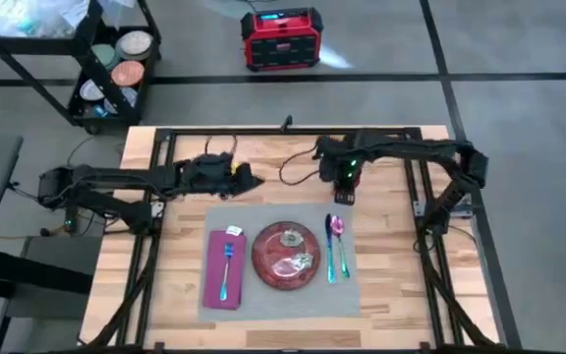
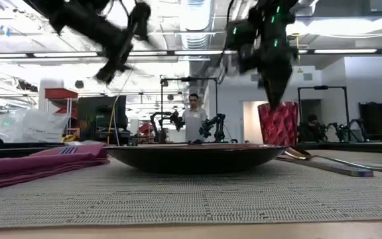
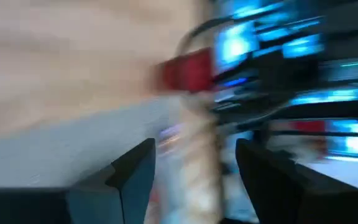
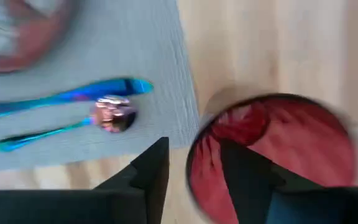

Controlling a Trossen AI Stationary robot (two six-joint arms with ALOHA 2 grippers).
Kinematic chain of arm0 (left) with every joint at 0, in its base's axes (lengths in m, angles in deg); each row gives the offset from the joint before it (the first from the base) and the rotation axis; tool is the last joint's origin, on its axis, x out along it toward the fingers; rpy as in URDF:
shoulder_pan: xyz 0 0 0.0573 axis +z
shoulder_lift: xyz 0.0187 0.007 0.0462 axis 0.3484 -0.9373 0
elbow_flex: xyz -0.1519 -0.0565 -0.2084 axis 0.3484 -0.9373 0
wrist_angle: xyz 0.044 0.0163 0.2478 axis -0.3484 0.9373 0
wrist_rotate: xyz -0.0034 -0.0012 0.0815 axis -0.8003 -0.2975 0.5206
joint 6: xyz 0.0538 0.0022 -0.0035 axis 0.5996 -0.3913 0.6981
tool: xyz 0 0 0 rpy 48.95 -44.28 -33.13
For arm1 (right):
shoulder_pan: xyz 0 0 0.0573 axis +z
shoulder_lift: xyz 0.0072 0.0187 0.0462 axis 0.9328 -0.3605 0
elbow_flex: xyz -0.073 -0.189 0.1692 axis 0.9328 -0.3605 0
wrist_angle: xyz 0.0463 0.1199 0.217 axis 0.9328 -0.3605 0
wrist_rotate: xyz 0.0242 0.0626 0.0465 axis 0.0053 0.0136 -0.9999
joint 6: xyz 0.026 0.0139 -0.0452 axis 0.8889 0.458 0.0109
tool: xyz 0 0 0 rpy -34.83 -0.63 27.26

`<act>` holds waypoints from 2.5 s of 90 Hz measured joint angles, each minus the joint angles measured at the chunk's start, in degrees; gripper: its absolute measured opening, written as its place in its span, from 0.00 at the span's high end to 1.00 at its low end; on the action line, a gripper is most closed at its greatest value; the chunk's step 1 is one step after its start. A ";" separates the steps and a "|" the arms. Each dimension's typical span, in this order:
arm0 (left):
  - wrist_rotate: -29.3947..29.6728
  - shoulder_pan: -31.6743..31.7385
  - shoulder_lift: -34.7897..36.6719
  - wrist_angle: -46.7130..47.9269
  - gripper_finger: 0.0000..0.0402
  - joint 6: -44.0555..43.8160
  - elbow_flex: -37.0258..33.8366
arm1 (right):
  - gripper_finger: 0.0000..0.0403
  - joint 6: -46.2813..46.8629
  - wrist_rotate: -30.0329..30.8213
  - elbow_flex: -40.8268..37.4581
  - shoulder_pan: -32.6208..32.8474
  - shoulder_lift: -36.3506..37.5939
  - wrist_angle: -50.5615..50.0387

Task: Set table place
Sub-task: Move the red cup to the top side of the gray table mat, then return to Home Position

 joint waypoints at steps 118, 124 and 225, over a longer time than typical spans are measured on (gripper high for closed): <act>22.90 -11.41 63.11 -2.74 0.74 44.10 -44.78 | 0.73 39.89 -16.84 -79.33 -12.98 89.60 74.58; 23.01 -11.39 63.00 -3.02 0.74 46.87 -44.74 | 0.73 38.25 -16.10 -79.33 -12.30 89.57 74.16; 21.59 -11.45 62.97 0.62 0.74 47.98 -44.79 | 0.73 31.50 -17.51 -79.47 -7.21 89.40 73.55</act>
